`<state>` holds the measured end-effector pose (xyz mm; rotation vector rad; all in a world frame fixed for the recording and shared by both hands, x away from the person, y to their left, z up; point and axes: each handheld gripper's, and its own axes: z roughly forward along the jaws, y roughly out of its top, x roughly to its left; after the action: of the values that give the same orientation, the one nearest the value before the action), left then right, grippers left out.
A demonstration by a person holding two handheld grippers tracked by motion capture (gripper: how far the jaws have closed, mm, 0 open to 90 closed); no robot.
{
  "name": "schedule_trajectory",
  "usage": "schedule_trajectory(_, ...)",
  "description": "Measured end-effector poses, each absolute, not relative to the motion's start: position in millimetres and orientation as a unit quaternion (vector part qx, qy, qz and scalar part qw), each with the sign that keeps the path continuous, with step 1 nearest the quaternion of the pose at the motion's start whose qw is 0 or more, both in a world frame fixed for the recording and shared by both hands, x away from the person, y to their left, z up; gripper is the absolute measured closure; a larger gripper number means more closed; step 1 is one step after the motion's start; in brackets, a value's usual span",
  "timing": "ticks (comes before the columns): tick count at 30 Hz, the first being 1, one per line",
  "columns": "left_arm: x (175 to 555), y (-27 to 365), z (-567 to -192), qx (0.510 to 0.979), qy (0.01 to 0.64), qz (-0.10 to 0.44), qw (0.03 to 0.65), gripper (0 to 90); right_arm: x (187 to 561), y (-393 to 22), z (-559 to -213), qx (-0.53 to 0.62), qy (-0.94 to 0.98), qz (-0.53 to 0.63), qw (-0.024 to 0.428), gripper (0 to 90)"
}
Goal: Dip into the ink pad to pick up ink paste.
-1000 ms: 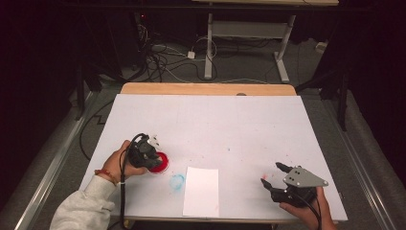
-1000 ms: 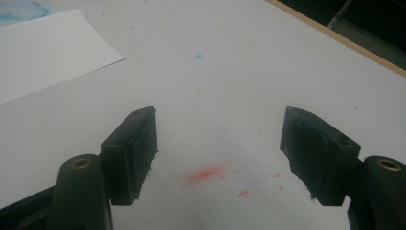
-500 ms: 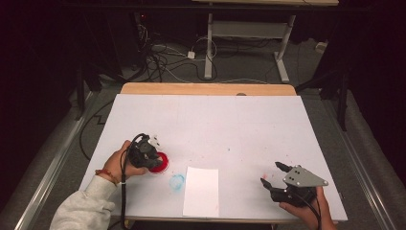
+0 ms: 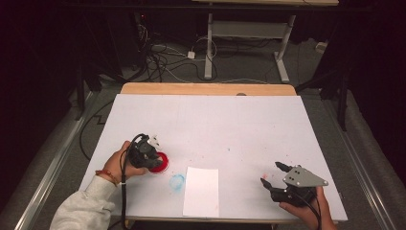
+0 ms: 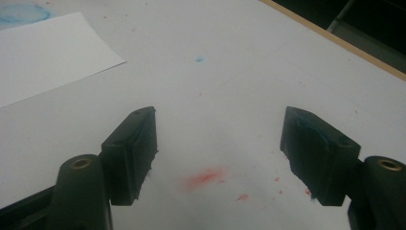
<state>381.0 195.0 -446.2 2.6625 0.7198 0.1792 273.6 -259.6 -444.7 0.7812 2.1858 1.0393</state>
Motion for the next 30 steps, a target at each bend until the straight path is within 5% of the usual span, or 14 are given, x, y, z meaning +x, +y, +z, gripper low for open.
schedule_trajectory(30, 358.2, 208.6, -407.1, 0.931, 0.247, 0.123, 0.241, 73.7, 272.0, -260.3, -443.0, 0.29, 0.821, 0.393, 0.297, 29.0)
